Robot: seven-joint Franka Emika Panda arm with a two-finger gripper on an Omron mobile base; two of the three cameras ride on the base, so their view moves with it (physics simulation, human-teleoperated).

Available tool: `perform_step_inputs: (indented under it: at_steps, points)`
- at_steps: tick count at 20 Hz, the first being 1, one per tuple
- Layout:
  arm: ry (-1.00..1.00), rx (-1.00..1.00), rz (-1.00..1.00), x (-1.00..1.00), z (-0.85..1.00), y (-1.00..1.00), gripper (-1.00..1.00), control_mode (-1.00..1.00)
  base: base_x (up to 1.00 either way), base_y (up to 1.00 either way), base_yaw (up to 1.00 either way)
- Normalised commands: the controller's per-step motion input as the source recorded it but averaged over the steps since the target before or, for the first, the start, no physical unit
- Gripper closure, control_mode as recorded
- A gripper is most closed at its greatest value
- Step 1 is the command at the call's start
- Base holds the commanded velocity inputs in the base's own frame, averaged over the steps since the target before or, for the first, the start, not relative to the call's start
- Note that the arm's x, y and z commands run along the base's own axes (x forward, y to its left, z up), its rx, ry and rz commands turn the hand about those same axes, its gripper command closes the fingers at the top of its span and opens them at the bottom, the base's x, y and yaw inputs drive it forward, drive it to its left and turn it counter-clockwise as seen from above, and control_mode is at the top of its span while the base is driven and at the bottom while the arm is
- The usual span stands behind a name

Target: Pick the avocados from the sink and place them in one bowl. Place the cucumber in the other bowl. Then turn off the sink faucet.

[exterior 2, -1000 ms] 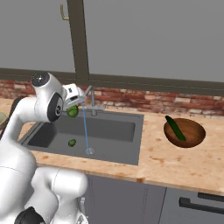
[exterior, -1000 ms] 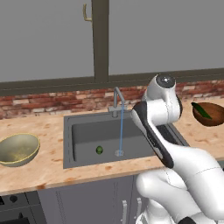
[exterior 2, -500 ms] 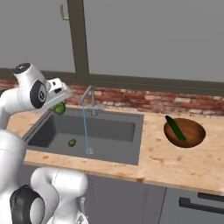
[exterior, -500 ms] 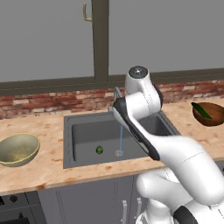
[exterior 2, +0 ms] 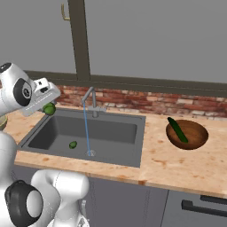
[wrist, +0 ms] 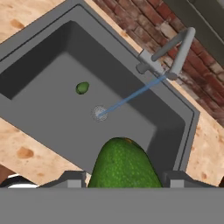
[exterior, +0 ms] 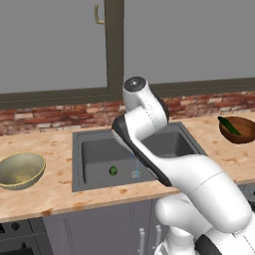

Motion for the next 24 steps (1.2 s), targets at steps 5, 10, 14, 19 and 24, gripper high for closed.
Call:
perform_step_inputs:
  at_steps: [5, 10, 14, 19, 24]
  points:
    - [0.0, -0.04, -0.04, -0.09, 0.0, 0.4, 1.0, -1.0, 0.0, 0.0, 0.0]
    - [0.05, -0.01, -0.05, -0.03, 0.0, 0.44, 1.0, -1.0, 0.0, 0.0, 0.0]
    - [0.01, 0.0, -0.05, -0.14, 0.0, 0.39, 1.0, -1.0, 0.0, 0.0, 0.0]
    - [-0.15, 0.0, -0.06, -0.5, -0.05, 0.21, 1.0, -1.0, 0.0, 0.0, 0.0]
    - [-0.14, 0.0, -0.14, -0.51, -0.02, 0.15, 1.0, -1.0, 0.0, 0.0, 0.0]
